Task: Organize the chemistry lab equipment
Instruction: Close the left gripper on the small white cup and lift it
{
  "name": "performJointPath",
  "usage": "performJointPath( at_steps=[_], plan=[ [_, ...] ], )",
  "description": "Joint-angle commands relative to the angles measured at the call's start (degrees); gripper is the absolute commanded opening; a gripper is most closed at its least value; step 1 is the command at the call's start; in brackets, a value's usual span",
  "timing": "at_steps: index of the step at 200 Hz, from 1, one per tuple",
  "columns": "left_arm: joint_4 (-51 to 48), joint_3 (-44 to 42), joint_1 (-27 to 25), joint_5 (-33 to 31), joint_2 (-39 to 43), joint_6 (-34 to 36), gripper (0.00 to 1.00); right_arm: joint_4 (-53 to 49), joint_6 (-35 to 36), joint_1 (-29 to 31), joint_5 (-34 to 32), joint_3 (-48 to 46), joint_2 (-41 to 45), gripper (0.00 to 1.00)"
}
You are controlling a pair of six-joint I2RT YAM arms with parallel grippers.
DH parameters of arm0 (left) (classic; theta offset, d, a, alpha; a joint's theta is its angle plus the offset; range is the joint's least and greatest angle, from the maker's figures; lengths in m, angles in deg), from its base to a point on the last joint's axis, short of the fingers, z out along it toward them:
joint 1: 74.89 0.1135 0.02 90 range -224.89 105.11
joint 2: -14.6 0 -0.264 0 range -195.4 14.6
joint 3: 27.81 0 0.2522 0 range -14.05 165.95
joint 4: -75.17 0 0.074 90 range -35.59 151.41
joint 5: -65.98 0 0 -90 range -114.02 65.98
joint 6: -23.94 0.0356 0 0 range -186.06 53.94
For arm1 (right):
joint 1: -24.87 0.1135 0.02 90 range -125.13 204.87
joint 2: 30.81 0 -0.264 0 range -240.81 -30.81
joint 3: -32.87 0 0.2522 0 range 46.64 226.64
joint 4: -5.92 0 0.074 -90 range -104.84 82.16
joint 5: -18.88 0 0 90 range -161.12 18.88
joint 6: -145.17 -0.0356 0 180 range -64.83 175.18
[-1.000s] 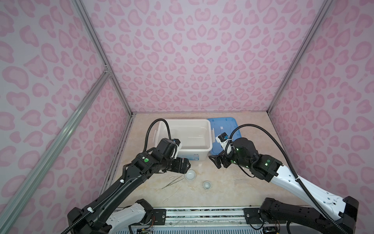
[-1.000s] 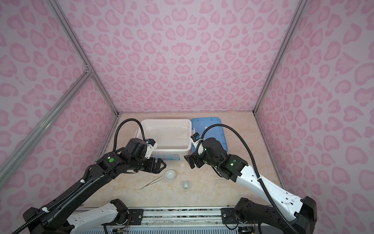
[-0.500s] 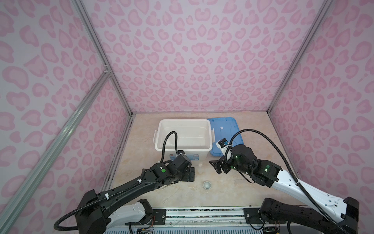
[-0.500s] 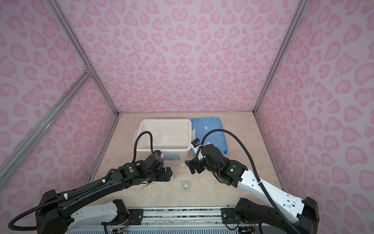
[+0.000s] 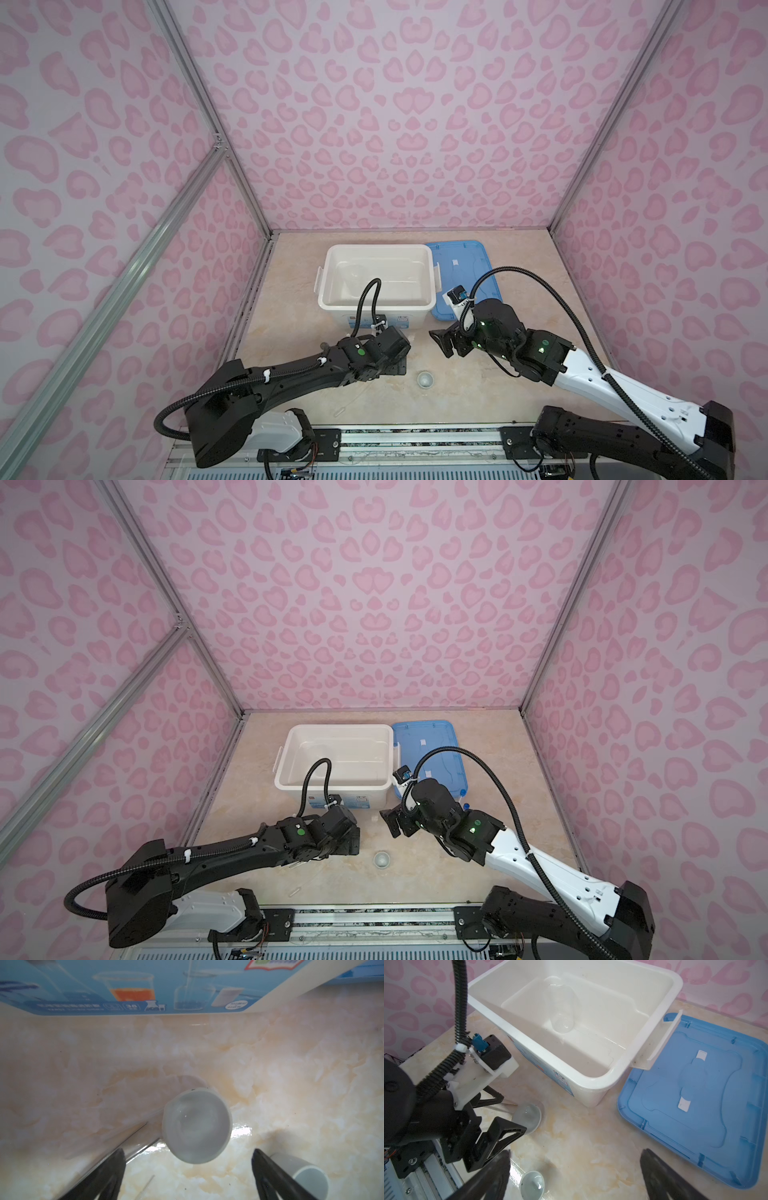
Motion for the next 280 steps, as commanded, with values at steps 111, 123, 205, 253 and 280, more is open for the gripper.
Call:
performJointPath(
  at_steps=[111, 123, 205, 253, 280],
  plan=[
    [3.2, 4.4, -1.6, -0.2, -10.2, -0.8, 0.91, 1.1, -0.4, 0.1, -1.4, -1.7, 1.4, 0.98],
    [2.9, 5.0, -1.9, -0.1, -11.0, -0.8, 0.90, 1.1, -0.4, 0.1, -1.3, -1.6, 1.3, 0.98],
    [3.3, 6.0, -2.9, -1.5, -14.0, 0.3, 0.89, 1.3, -0.3, 0.1, -1.9, -2.2, 1.0, 0.98],
    [0.6, 5.5, -3.2, -3.9, -13.4, -0.5, 0.87, 1.2, -0.1, 0.0, -1.9, -1.8, 0.5, 0.98],
    [2.3, 5.6, -3.2, -2.0, -14.3, 0.2, 0.83, 1.2, 0.1, 0.0, -1.8, -1.5, 0.0, 0.98]
  ],
)
